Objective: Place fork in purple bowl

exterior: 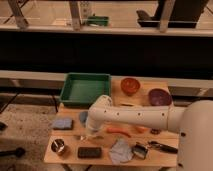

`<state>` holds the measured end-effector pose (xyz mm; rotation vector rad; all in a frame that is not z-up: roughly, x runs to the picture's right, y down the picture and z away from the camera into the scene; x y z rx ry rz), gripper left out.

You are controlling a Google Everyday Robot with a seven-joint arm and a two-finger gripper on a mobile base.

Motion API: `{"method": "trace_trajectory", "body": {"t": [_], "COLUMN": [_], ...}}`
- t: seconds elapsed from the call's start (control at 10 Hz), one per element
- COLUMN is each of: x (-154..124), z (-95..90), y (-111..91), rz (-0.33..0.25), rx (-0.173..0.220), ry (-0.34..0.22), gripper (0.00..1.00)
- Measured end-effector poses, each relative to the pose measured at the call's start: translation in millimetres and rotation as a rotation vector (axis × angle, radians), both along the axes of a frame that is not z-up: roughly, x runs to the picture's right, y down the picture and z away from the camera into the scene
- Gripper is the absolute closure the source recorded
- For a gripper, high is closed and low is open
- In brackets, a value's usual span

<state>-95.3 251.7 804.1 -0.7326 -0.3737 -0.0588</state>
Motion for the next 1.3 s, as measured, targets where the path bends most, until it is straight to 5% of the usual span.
{"method": "trace_trajectory", "body": {"t": [0.4, 0.9, 1.3], "x": [-0.7, -1.4, 3.8], "z": [0.7, 0.1, -5.3], "y": [1.8, 3.0, -1.6], "rz": [-0.011, -0.025, -0.027], "rx": [-0.007, -0.006, 0.014], "ry": [0.000, -0.005, 0.002], "gripper": [0.63, 0.99, 1.00]}}
